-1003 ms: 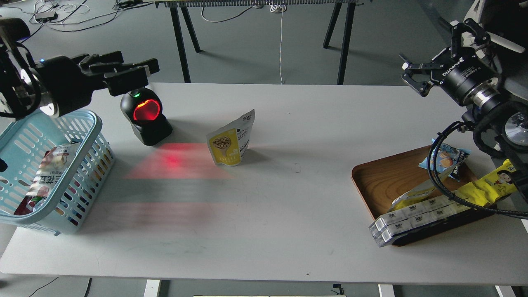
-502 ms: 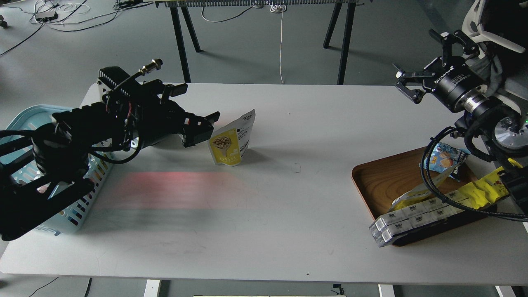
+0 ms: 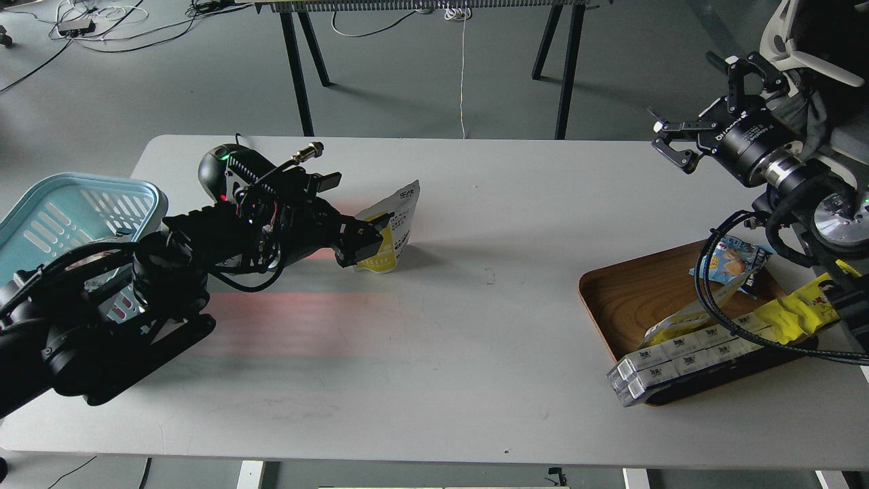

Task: Scan snack and place in basket
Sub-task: 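Reach the left gripper to the yellow packet beside the scanner and grasp it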

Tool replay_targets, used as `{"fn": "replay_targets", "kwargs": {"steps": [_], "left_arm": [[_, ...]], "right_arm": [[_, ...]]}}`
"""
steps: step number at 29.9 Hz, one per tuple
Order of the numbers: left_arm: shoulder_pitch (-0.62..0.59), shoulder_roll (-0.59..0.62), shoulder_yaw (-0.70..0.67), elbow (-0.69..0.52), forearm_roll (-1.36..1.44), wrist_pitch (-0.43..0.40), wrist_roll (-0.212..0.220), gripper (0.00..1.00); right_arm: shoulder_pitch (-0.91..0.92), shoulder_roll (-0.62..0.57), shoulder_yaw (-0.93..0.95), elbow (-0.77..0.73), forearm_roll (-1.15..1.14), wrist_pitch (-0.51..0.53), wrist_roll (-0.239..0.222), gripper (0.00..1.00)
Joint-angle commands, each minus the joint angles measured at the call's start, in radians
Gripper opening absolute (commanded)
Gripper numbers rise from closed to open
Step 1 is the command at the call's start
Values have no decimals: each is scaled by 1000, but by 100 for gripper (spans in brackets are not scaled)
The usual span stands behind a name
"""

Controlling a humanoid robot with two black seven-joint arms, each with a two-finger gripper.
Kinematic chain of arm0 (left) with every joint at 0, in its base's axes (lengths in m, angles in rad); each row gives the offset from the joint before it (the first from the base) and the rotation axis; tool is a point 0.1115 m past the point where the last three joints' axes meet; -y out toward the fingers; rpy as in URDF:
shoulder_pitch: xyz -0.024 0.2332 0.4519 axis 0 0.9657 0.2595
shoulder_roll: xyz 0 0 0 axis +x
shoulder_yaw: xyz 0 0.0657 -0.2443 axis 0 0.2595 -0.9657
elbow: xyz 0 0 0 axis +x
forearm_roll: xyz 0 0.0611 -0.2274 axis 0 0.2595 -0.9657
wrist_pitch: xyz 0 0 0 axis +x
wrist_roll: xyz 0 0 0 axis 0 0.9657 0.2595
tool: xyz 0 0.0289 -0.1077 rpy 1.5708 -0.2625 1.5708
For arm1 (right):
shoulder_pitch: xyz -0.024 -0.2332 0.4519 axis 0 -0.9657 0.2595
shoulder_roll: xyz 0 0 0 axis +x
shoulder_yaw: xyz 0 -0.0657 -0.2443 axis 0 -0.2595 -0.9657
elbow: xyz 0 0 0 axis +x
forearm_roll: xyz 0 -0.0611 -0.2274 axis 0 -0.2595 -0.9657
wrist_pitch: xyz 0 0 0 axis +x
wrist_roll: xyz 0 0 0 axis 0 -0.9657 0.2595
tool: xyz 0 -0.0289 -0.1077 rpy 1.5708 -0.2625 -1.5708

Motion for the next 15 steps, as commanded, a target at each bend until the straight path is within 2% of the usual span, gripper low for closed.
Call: {"fn": "replay_targets", "kwargs": {"steps": [1,3,4,6,10,12,13,15], "left_arm": [[7,-29,0,31,0,4,0,96],[16,-39,-2,44,0,8,1,93],[19,-40,-2,48,0,8,1,84],[19,-43,-2,53,0,8,1,58],[27,-45,-3,53,0,2,1,25],[28,-45,-3,53,0,-7,1,5],[30,-45,-3,53,0,-18,1,1],[34,-43,-5,51,0,-25,1,0]], "right_arm": [[1,0,0,2,0,-10,0,96],[1,0,-3,3,0,-11,0,96],[1,0,-3,3,0,-11,0,96],[3,2,-3,3,0,-11,0,96],[3,0,-3,3,0,-11,0,96],[3,2,-3,3,0,-11,0,96],[5,0,-3,3,0,-11,1,96],[5,2,-3,3,0,-11,1,96]]}}
